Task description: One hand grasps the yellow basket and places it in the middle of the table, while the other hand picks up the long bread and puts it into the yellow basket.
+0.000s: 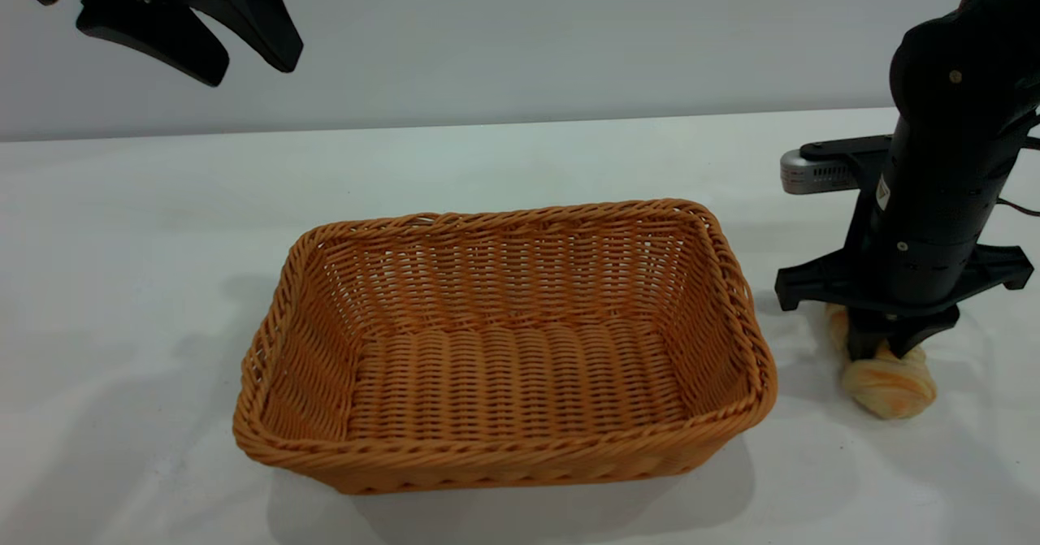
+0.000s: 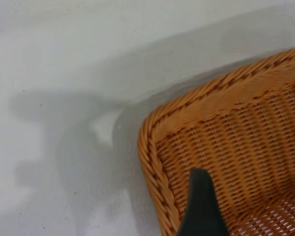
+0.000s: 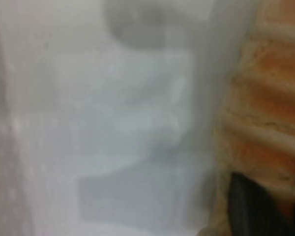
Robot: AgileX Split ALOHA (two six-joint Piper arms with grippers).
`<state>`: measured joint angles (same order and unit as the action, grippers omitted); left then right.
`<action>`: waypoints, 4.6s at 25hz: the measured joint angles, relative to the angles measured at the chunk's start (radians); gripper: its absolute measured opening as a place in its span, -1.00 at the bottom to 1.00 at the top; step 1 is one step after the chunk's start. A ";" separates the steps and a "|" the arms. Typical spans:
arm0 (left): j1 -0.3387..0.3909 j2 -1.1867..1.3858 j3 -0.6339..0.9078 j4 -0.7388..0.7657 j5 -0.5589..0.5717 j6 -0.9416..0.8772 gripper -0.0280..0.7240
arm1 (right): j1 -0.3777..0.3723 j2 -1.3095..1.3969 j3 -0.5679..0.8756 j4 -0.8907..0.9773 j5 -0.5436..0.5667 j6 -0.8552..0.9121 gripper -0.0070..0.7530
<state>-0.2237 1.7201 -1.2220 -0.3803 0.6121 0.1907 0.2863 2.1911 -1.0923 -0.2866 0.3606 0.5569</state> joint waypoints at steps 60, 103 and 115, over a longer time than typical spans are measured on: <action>0.000 -0.290 0.067 0.079 0.079 0.027 0.59 | 0.392 -0.198 -0.020 -0.065 -0.087 -0.082 0.53; 0.000 -1.306 0.618 0.184 0.261 -0.055 0.59 | 0.302 -0.869 -0.019 -0.301 0.521 -0.042 -0.10; 0.000 -1.445 0.618 0.300 0.405 -0.156 0.59 | 0.302 -1.248 -0.019 -0.133 0.669 -0.252 -0.10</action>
<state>-0.2237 0.2746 -0.6044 -0.0800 1.0175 0.0350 0.5886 0.9431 -1.1110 -0.4195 1.0292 0.3049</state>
